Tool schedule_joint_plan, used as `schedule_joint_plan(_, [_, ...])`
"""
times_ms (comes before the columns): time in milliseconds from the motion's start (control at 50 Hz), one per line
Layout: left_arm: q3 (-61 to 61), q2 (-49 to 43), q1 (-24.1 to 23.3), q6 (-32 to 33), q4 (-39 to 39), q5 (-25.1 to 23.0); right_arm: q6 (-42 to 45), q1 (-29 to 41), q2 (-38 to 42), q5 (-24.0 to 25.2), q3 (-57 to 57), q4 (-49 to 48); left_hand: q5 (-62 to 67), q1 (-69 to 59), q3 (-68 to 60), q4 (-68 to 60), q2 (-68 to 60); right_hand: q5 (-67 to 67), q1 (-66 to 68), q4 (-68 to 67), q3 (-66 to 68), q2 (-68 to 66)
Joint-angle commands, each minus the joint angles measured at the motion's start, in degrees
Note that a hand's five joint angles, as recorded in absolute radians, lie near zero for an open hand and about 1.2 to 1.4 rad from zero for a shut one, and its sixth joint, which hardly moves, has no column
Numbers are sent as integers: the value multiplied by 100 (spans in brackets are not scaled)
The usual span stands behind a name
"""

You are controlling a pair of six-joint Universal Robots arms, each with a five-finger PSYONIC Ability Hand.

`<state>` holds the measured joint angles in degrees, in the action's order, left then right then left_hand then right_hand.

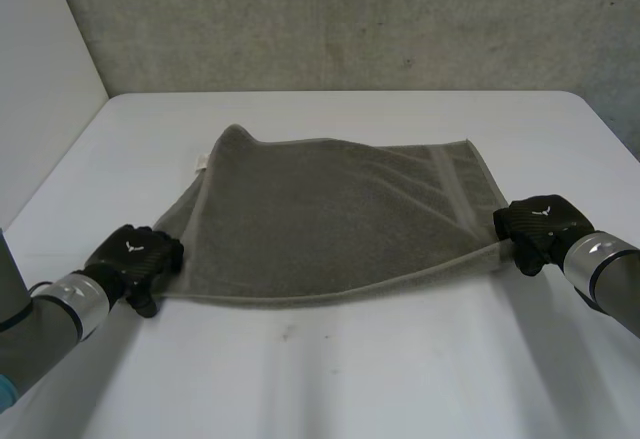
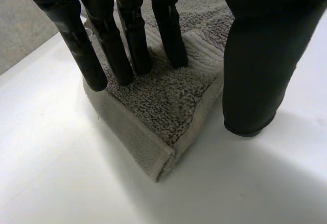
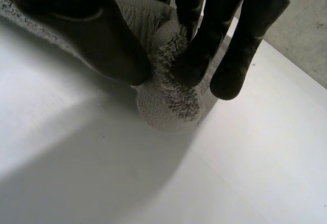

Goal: Fold the towel.

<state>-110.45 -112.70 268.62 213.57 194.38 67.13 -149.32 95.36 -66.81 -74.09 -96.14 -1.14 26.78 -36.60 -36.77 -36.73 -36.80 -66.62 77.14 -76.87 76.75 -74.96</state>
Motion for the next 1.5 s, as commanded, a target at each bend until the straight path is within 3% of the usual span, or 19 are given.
schedule_joint_plan(20, [199, -147, -2, -8, 12, 2, 0, 0, 1, 0, -1, 0, 890, -908, -892, -896, -889, -338, 286, -313, 325, -504])
schedule_joint_plan(120, [305, -173, -11, -70, 12, 2, 0, 9, 1, 0, -10, 0, 1513, -1531, -1514, -1518, -1512, -338, 286, -313, 325, -504])
schedule_joint_plan(480, [384, -165, -143, -79, 21, -7, 8, 27, 54, 0, -1, 0, 1616, -1634, -1617, -1621, -1614, -338, 286, -313, 325, -504])
schedule_joint_plan(600, [384, -51, -152, -131, 21, -16, 52, 35, 107, 0, -1, 0, 2641, -2659, -2642, -2646, -2640, -338, 286, -313, 325, -504])
schedule_joint_plan(740, [375, 73, -169, -412, 21, -24, 140, 35, 133, -18, -9, 0, 2591, -2609, -2593, -2597, -2590, -338, 286, -313, 325, -504])
schedule_joint_plan(1000, [235, -94, -178, -334, -23, -42, 140, 35, 151, -18, -1, 0, 2002, -2021, -2004, -2008, -2001, -338, 286, -313, 325, -504])
schedule_joint_plan(1060, [235, -86, -178, -334, -41, -33, 140, 35, 133, -18, -1, 9, 2675, -2693, -2677, -2681, -2674, -338, 286, -313, 325, -504])
schedule_joint_plan(1120, [226, 10, -178, -351, -41, -24, 140, 35, 89, 0, 8, 26, 4314, -4332, -4316, -4319, -4313, -338, 286, -313, 325, -504])
schedule_joint_plan(1160, [217, 73, -160, -377, -50, -24, 131, 27, 54, 9, 17, 35, 4322, -4340, -4323, -4327, -4320, -338, 286, -313, 325, -504])
schedule_joint_plan(1340, [-249, 1259, -99, -386, -129, -42, 131, -44, -913, 0, 87, 395, 4322, -4340, -4323, -4327, -4320, -338, 286, -313, 325, -504])
schedule_joint_plan(1440, [-670, 2863, 76, -342, -820, -77, 395, -299, -1493, 79, 342, 1362, 4322, -4340, -4323, -4327, -4320, -338, 286, -313, 325, -504])
schedule_joint_plan(1500, [-706, 3307, 130, -342, -1095, -77, 826, -580, -2011, 220, 377, 2118, 4322, -4340, -4323, -4327, -4320, -338, 286, -313, 325, -504])
